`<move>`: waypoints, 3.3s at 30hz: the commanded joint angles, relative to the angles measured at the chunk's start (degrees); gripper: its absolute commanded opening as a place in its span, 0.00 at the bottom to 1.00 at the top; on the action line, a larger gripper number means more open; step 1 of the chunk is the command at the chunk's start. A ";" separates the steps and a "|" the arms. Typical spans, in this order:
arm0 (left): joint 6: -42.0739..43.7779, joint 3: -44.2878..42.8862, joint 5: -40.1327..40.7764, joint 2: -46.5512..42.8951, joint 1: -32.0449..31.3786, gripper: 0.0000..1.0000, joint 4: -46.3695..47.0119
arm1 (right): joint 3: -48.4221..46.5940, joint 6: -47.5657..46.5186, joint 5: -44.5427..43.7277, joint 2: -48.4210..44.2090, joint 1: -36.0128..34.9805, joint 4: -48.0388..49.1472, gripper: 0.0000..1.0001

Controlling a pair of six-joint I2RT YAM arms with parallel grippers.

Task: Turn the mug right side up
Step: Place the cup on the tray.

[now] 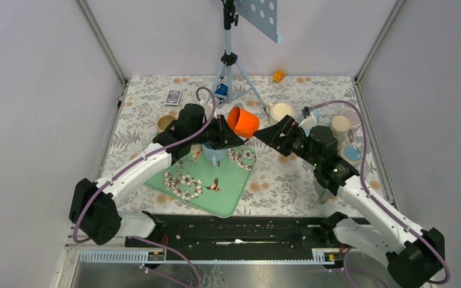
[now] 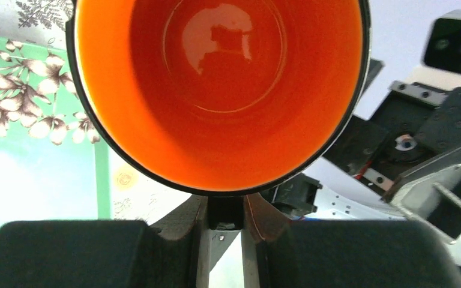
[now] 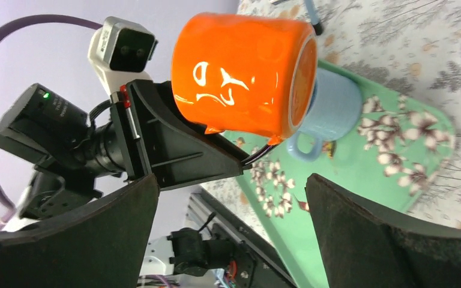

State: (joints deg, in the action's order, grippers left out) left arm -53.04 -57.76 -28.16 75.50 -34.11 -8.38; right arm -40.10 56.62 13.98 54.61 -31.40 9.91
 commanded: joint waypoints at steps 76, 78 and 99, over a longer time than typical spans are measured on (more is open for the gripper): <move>18.62 -8.14 37.05 15.91 -17.88 0.84 -17.73 | -13.17 -12.51 -31.62 -5.41 -0.47 -42.90 1.00; 18.86 -8.30 36.61 14.00 -17.86 0.93 -17.86 | -13.78 -12.79 -32.42 -4.72 -0.47 -44.71 1.00; 19.68 -10.37 29.17 -1.97 -17.62 0.99 -18.35 | -9.13 -2.55 -53.10 -8.29 -0.39 -64.29 1.00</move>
State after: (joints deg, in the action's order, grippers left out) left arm -34.48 -66.30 2.57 76.73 -51.75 -27.51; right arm -50.24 49.52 -30.89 46.22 -31.51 -48.18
